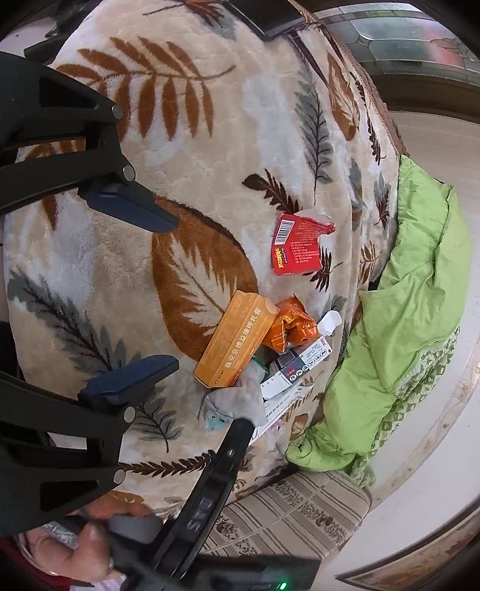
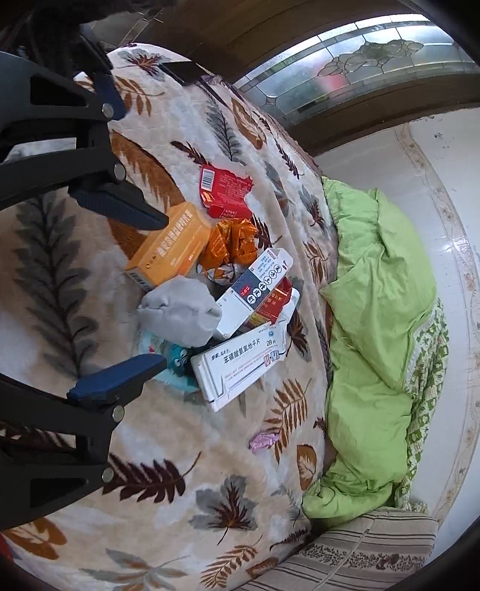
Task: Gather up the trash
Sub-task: 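Reach the right gripper to the white tissue and close on it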
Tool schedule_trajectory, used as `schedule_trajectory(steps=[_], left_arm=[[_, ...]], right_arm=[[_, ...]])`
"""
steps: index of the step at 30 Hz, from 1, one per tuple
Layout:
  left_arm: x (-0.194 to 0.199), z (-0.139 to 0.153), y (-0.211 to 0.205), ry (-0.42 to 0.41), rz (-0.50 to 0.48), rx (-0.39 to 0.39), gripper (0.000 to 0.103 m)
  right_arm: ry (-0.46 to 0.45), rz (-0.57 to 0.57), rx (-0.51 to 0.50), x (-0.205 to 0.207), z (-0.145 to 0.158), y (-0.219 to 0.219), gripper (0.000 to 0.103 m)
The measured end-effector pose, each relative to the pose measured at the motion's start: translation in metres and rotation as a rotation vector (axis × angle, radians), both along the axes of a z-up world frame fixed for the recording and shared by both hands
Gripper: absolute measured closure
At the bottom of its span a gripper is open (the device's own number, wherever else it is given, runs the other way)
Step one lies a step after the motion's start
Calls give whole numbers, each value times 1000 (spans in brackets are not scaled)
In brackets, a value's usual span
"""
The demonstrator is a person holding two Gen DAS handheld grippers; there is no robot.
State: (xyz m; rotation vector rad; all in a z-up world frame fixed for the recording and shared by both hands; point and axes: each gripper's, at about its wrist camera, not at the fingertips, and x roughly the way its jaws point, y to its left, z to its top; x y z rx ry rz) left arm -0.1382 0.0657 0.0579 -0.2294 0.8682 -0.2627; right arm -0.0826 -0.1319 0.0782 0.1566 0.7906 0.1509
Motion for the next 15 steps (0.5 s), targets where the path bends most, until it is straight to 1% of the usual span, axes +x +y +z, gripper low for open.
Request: schedule_trajectory(steps=[1, 2, 3, 4, 6, 9, 11, 13, 15], left_arm=[[2, -1, -1, 8, -2, 0, 35], [4, -2, -2, 18, -8, -3, 35], [7, -2, -3, 21, -10, 1, 35], [10, -3, -2, 26, -8, 2, 35], [16, -3, -2, 36, -1, 0, 36], [32, -3, -4, 73, 19, -28, 36], [46, -3, -11, 112, 37, -77, 36], [64, -7, -24, 169, 49, -107, 35], [84, -15, -36, 224, 91, -122, 35]], right_arm=[[28, -7, -5, 14, -8, 3, 41], [52, -26, -6, 24, -16, 2, 56], [72, -35, 9, 31, -25, 0, 78], [97, -25, 38, 37, -34, -4, 80], [96, -26, 87, 35, -37, -14, 84], [22, -10, 106, 19, -20, -21, 85], [-20, -19, 128, 4, -11, -31, 85], [-45, -32, 165, -7, -6, -40, 85], [-86, -54, 176, -16, 2, -51, 85]])
